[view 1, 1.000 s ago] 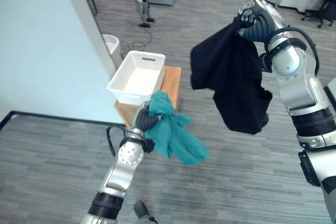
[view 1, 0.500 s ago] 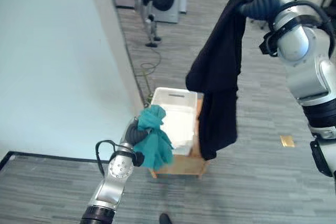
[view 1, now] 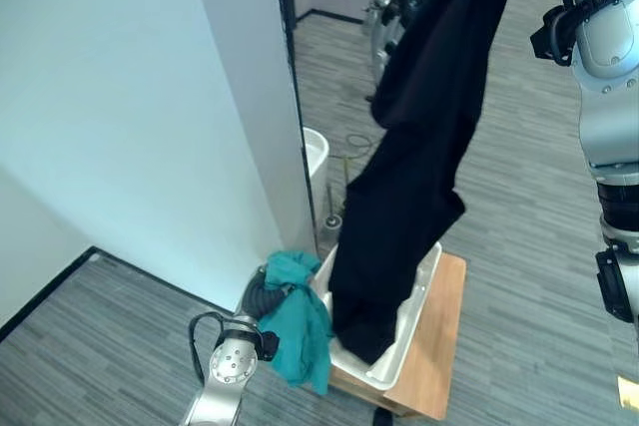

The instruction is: Pick up bed clothes into laundry basket.

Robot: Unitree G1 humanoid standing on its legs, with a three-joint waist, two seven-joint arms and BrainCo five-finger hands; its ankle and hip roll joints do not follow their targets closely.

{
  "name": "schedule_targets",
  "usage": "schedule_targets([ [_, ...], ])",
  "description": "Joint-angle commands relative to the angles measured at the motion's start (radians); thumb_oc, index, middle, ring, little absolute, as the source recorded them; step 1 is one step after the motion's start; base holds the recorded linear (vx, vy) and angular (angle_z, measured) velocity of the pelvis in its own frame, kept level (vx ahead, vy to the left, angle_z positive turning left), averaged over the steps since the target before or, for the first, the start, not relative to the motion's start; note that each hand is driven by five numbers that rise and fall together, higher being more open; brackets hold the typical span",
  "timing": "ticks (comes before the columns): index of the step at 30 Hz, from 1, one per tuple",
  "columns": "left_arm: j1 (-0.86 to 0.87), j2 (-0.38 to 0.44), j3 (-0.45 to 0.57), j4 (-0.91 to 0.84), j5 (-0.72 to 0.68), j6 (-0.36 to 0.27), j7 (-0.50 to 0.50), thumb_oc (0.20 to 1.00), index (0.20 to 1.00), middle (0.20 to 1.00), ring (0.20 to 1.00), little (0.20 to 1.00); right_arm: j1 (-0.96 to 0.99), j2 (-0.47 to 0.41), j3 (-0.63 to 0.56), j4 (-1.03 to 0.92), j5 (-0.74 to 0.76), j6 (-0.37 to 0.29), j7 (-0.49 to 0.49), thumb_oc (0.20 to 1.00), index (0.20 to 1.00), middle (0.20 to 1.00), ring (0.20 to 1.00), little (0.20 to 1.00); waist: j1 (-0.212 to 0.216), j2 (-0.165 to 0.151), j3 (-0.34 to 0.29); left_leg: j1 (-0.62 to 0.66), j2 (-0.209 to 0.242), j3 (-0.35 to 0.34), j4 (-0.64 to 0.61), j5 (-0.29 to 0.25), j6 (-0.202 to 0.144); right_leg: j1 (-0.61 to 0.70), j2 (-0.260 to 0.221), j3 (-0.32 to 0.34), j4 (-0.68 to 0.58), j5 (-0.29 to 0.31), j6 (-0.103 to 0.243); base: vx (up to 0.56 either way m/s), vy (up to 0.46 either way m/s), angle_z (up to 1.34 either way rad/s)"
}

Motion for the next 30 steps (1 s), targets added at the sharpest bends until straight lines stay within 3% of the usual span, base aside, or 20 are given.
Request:
schedule_targets([
  [1,-0.133,0.023,-0.031,-0.034,-0.027,-0.082,0.024,0.200,0.200,0.200,0.200,0.200,-0.082,0.023,-0.010,0.037,-0.038,-0.020,-0.019,0.200,0.200,0.200,0.200,0.200,-0.027,0.018,-0.081,0.040,0.021,-0.015,0.014,0.016,-0.051,0.105,-0.056,-0.091,0.013,-0.061,0.069,0.05,0.003,-0.17],
  [9,-0.128,0.011,-0.019,-0.020,-0.032,-0.080,0.030,0.200,0.200,0.200,0.200,0.200,-0.077,0.059,0.032,0.038,-0.051,-0.017,0.010,0.200,0.200,0.200,0.200,0.200,-0.018,0.023,-0.074,0.052,0.025,-0.013,0.014,0.007,-0.048,0.122,-0.056,-0.098,0.013,-0.073,0.066,0.02,-0.004,-0.06],
  [18,-0.126,0.004,-0.020,-0.002,-0.028,-0.083,0.033,0.200,0.200,0.200,0.200,0.200,0.106,0.129,0.000,0.084,-0.038,-0.032,-0.014,0.200,0.200,0.200,0.200,0.200,-0.006,0.028,-0.066,0.062,0.024,-0.010,0.014,0.003,-0.049,0.131,-0.055,-0.101,0.013,-0.078,0.068,0.00,0.000,0.00],
  [21,-0.137,-0.003,-0.032,0.010,-0.027,-0.081,0.029,0.200,0.200,0.200,0.200,0.200,0.198,0.185,0.008,0.156,-0.033,-0.045,-0.041,0.200,0.200,0.200,0.200,0.200,0.000,0.029,-0.061,0.060,0.022,-0.013,0.014,0.002,-0.048,0.132,-0.055,-0.105,0.013,-0.079,0.069,0.00,0.000,0.00],
  [26,-0.184,-0.019,-0.074,0.051,-0.025,-0.082,-0.004,0.200,0.200,0.200,0.200,0.200,0.393,0.327,0.090,0.490,-0.008,-0.111,-0.148,0.200,0.200,0.200,0.200,0.200,0.029,0.031,-0.054,0.058,0.018,-0.027,0.014,0.005,-0.047,0.142,-0.056,-0.126,0.013,-0.084,0.072,0.01,-0.002,0.05],
  [30,-0.225,-0.029,-0.107,0.096,-0.036,-0.096,-0.026,0.200,0.200,0.200,0.200,0.200,0.398,0.417,0.135,0.699,0.005,-0.162,-0.209,0.200,0.200,0.200,0.200,0.200,0.053,0.031,-0.051,0.051,0.015,-0.043,0.014,0.012,-0.048,0.148,-0.058,-0.149,0.013,-0.087,0.078,0.03,-0.001,0.14],
])
